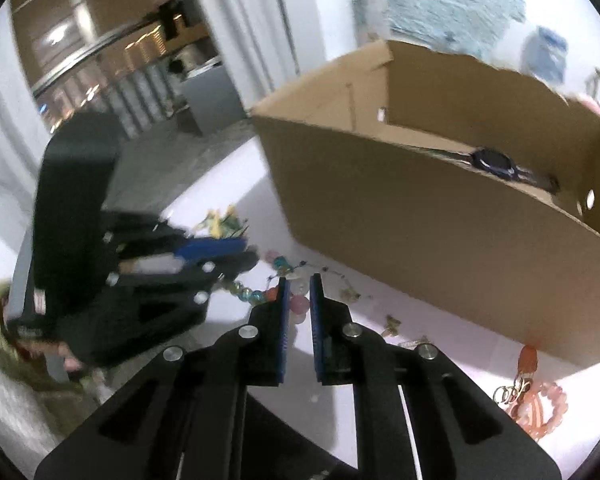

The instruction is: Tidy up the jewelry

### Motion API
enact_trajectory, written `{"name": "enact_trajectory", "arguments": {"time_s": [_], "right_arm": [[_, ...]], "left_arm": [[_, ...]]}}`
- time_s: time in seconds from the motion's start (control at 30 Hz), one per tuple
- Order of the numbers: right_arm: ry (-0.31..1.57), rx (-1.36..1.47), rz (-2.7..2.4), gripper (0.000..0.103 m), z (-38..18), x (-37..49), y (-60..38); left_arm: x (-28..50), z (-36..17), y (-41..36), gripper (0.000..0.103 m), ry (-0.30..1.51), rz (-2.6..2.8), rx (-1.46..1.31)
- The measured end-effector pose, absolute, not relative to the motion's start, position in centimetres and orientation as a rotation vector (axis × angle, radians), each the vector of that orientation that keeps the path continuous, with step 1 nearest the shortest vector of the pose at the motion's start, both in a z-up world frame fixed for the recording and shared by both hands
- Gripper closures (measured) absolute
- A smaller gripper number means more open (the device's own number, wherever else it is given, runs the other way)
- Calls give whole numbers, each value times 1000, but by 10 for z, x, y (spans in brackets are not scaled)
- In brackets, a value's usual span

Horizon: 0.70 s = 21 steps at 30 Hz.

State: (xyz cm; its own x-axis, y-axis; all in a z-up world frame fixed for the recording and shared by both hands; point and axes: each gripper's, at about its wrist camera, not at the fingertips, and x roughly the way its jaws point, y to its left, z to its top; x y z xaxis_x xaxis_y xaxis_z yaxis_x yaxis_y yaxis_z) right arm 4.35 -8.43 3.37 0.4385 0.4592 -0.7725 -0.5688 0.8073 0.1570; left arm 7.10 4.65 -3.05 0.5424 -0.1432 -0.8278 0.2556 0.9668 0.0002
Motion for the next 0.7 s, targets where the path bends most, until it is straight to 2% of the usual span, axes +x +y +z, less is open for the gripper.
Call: {"name": "enact_trajectory", "arguments": {"time_s": [0.2, 0.47, 0.7], "right_arm": [[882, -275, 685, 93, 31, 17, -76], [812, -645, 718, 93, 21, -22, -61], [855, -653, 786, 93, 23, -36, -69]], "left_arm": [[71, -31, 50, 91, 968, -243, 102], [70, -31, 49, 87, 967, -248, 103], [70, -31, 50, 87, 965, -247, 92]]}}
